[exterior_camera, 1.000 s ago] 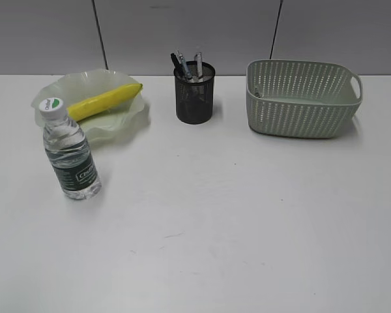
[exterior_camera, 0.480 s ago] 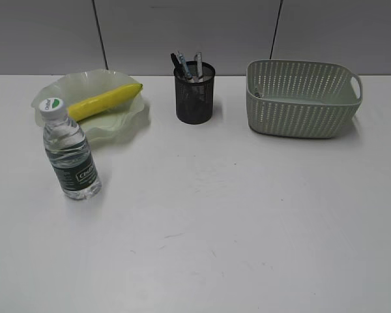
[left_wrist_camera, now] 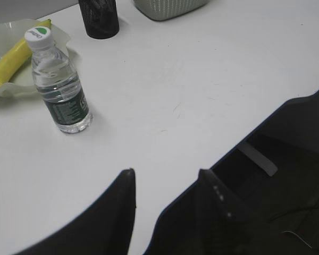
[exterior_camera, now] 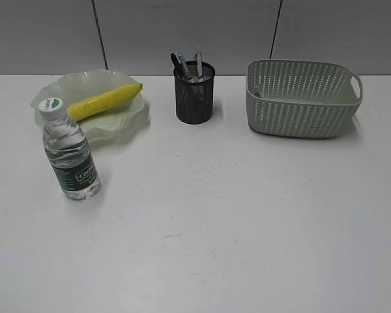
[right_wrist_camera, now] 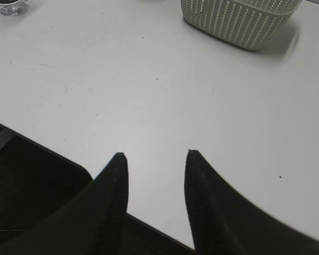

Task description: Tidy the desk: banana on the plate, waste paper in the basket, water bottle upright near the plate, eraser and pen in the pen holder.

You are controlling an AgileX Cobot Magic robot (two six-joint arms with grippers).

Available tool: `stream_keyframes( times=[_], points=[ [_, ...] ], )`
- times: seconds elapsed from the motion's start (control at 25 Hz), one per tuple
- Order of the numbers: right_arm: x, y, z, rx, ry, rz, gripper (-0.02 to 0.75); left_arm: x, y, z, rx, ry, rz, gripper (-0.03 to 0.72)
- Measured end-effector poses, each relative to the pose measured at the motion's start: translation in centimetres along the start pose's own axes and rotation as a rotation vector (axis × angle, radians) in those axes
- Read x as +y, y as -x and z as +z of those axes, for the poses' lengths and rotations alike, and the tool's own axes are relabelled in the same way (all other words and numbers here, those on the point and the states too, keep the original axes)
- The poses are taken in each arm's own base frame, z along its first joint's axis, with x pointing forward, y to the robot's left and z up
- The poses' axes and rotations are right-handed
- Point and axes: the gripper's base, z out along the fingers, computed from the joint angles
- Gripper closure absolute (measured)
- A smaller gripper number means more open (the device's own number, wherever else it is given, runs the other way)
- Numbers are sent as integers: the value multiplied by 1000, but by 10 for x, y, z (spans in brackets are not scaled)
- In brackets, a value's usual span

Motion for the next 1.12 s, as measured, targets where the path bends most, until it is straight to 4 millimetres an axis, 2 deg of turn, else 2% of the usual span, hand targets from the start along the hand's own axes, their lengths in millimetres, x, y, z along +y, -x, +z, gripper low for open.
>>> stream_keyframes(
  times=[0.36, 0.64, 0.84, 1.12],
  points=[
    [0, 0, 0, 0, 0, -1, 439, 0, 0, 0, -2, 22, -13, 440],
    [0, 0, 0, 0, -17, 10, 439, 1, 2, 3, -9, 304, -167, 456],
    [-1, -1, -1, -1, -190, 110, 439, -5, -2, -4, -75, 434, -210, 456],
    [3, -7, -12, -75, -390, 208, 439, -5, -2, -4, -82, 448, -218, 459]
  ],
)
